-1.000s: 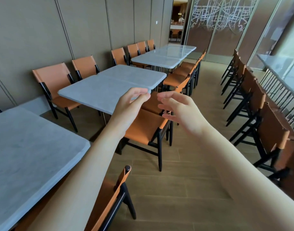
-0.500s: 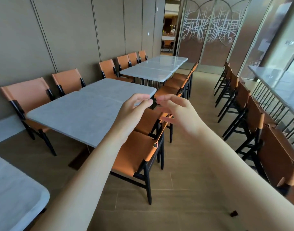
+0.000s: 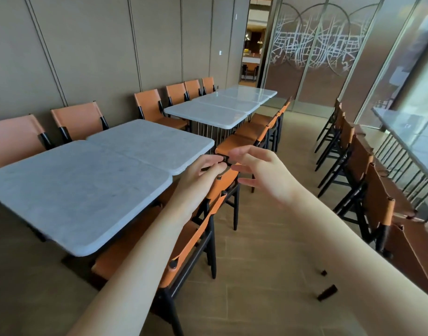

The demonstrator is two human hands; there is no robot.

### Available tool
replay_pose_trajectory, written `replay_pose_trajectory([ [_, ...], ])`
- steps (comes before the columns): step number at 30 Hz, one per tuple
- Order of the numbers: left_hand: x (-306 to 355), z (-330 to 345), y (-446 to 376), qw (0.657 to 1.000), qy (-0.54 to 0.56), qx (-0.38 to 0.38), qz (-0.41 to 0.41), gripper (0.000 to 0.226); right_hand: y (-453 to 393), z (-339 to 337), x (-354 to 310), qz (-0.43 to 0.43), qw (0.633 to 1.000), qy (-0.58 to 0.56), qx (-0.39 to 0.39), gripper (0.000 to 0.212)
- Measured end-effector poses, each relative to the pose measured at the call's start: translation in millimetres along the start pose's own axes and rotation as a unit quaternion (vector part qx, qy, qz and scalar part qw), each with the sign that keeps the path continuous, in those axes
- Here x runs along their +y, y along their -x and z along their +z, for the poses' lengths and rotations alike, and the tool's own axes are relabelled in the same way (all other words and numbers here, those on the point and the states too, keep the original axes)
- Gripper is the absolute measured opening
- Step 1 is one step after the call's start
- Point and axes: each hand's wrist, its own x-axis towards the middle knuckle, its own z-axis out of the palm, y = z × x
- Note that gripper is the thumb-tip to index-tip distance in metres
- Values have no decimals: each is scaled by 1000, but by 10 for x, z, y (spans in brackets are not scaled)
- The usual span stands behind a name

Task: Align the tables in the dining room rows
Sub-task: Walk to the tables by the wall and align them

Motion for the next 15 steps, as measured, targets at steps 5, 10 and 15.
replay_pose_trajectory([
  [5, -114, 336, -539, 999, -13, 24, -37, 10, -618, -338, 223, 9, 1000, -10, -27, 20],
  [10, -391, 344, -979, 995, -18, 70, -70, 15, -1202, -372, 546, 20, 996, -19, -84, 22],
  [15, -899, 319, -1354, 988, -29, 88, -120, 21, -1813, -307, 930, 51, 989, -39, -136, 21],
])
